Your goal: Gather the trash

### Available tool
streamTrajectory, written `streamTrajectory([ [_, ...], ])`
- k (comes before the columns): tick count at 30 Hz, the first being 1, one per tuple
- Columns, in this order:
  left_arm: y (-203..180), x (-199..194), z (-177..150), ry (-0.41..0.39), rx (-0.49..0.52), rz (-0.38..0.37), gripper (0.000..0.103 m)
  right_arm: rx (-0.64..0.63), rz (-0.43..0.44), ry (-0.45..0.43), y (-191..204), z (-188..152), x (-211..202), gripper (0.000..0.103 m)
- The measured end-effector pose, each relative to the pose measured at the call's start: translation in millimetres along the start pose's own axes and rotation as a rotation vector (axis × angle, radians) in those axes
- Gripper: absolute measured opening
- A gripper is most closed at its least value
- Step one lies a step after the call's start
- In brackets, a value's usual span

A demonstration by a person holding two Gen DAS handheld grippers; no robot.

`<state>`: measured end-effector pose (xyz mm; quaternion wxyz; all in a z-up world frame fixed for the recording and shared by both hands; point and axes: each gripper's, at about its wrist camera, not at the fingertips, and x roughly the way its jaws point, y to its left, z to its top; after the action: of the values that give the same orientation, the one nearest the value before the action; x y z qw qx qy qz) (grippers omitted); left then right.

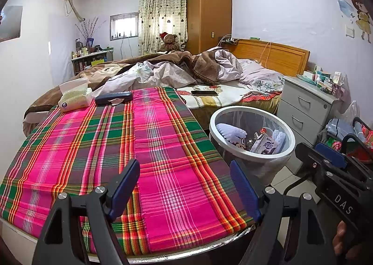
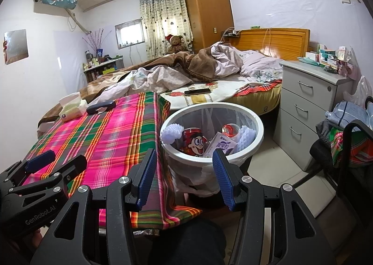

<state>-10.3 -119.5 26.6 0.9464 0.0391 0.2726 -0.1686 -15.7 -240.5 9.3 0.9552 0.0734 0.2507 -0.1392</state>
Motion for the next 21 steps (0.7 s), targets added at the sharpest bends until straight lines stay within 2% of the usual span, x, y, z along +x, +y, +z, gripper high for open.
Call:
streamTrajectory([
  [21, -0.5, -3.7, 0.0, -0.001, -0.01, 0.005, 0.081, 0.001, 0.004, -0.002, 0.9, -0.1, -0.8, 0.051],
])
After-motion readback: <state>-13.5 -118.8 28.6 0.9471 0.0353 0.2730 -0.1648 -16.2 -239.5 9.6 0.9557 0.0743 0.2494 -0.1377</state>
